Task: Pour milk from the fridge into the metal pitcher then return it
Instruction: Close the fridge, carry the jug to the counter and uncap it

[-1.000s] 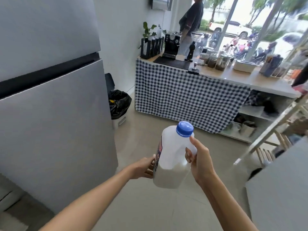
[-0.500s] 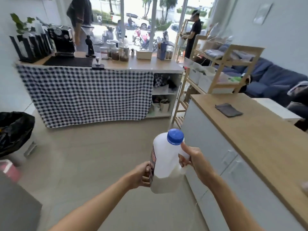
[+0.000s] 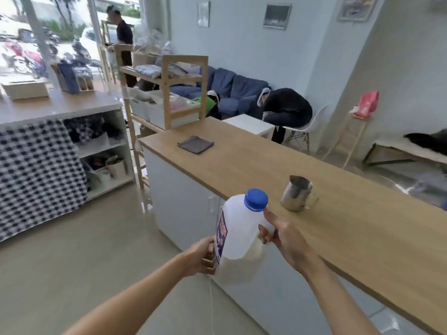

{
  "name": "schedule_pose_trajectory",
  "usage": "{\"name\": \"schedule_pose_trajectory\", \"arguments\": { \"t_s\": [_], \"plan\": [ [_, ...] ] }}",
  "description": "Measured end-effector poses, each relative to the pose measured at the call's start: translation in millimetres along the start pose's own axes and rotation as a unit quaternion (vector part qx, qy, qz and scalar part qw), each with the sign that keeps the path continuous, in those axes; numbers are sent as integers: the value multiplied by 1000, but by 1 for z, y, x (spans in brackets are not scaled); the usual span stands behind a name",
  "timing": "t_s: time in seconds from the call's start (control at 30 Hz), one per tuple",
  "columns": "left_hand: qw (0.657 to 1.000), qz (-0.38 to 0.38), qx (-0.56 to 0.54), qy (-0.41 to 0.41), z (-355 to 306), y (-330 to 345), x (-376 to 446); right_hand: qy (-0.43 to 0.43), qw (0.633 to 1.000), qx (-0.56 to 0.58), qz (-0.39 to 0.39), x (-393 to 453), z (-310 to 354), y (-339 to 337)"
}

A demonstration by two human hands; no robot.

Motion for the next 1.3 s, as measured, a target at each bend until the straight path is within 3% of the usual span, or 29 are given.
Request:
{"name": "schedule_pose_trajectory", "arguments": {
  "t_s": [0.3,0.43,0.7,1.3],
  "plan": [
    [988,90,128,4,-51,121,54,64,980,30,-186,-15,-14,-116],
    [974,143,173,-17,-68,159,80,51,952,115,-280,-10,-22,-151],
    [947,230,224,-33,-104,211,130,37,899,138,-414,11,-34,-202],
    [943,251,217,-35,-133,287,156,31,852,131,-506,24,-58,-271]
  ]
}}
Point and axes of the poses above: each hand's wrist, its own x-axis towards the middle knuckle, its own y-axis out of the palm, z = x × y, the point moved 9 cm from there along x, towards the middle knuckle, and after that the axes turned 9 degrees about -y, right-handed, at the moved point
